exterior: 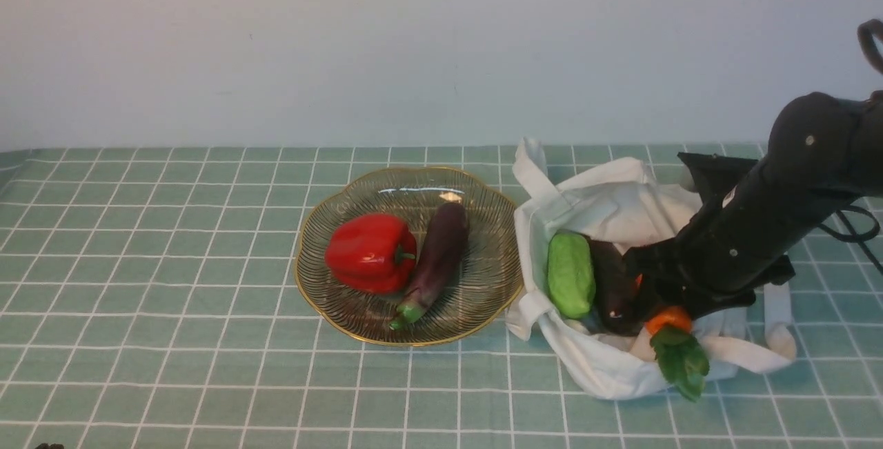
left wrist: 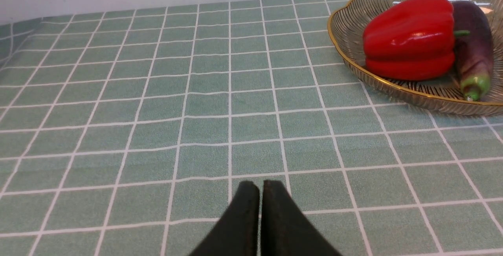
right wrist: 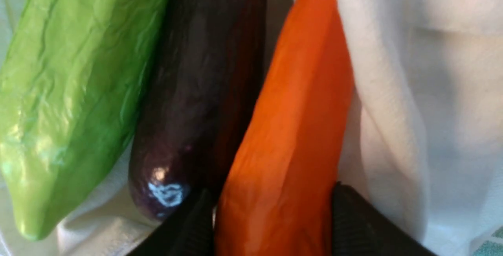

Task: Take vegetables from cloth bag on blue coffee tablecloth place on plate.
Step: 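Take the vegetable out of the bag and place it on the plate with the right gripper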

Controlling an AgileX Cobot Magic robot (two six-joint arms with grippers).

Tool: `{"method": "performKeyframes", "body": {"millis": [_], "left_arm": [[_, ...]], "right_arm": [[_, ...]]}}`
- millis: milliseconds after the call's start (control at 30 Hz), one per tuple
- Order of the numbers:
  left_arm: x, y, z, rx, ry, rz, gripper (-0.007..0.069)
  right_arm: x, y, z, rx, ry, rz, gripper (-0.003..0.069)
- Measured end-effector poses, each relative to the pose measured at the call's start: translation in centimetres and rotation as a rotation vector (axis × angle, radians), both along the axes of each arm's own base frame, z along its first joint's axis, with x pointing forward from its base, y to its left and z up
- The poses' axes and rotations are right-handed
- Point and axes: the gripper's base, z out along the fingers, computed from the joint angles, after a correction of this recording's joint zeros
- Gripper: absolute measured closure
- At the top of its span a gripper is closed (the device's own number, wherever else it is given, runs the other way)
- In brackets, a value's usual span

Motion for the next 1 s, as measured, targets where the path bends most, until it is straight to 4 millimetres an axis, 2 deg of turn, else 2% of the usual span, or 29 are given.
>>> {"method": "performKeyframes", "body": {"millis": [233, 333, 533, 567, 600, 733, 867, 900, 1000], "left_arm": [[0.0, 0.0, 0.0, 0.0, 0.0, 0.0, 0.0629], [0.0, 0.0, 0.0, 0.0, 0.0, 0.0, 0.0629], [0.0, 0.0, 0.0, 0.0, 0.0, 0.0, 0.0629], [0.0, 0.0, 0.0, 0.0, 0.0, 0.0, 0.0629], [0.0, 0.0, 0.0, 0.0, 0.0, 0.0, 0.0629], [0.0, 0.0, 0.0, 0.0, 0.0, 0.0, 0.0629], [0.0, 0.0, 0.0, 0.0, 0.0, 0.0, 0.0629], [0.0, 0.0, 0.0, 0.0, 0.0, 0.0, 0.0629], [0.0, 0.0, 0.0, 0.0, 0.0, 0.0, 0.0629]], "right_arm": [[-0.1, 0.0, -0.6, -0.005, 0.035, 0.005, 0.0317], [-0.4, 0.0, 0.0, -0.003, 0.041, 0.01, 0.0317], [-2.5, -0.3, 3.9, 0.012, 0.05, 0.041, 0.0317], [-3.3, -0.4, 4.9, 0.015, 0.06, 0.053, 0.0317], [-3.4, -0.4, 5.1, 0.016, 0.062, 0.054, 0.0317], [-5.5, -0.5, 7.7, 0.051, 0.086, 0.076, 0.0317], [-7.4, 1.0, 10.5, 0.144, 0.008, 0.137, 0.0317], [-7.4, 1.1, 10.6, 0.15, 0.003, 0.14, 0.0317], [-7.8, 3.5, 11.4, 0.236, -0.087, 0.204, 0.0317]]}}
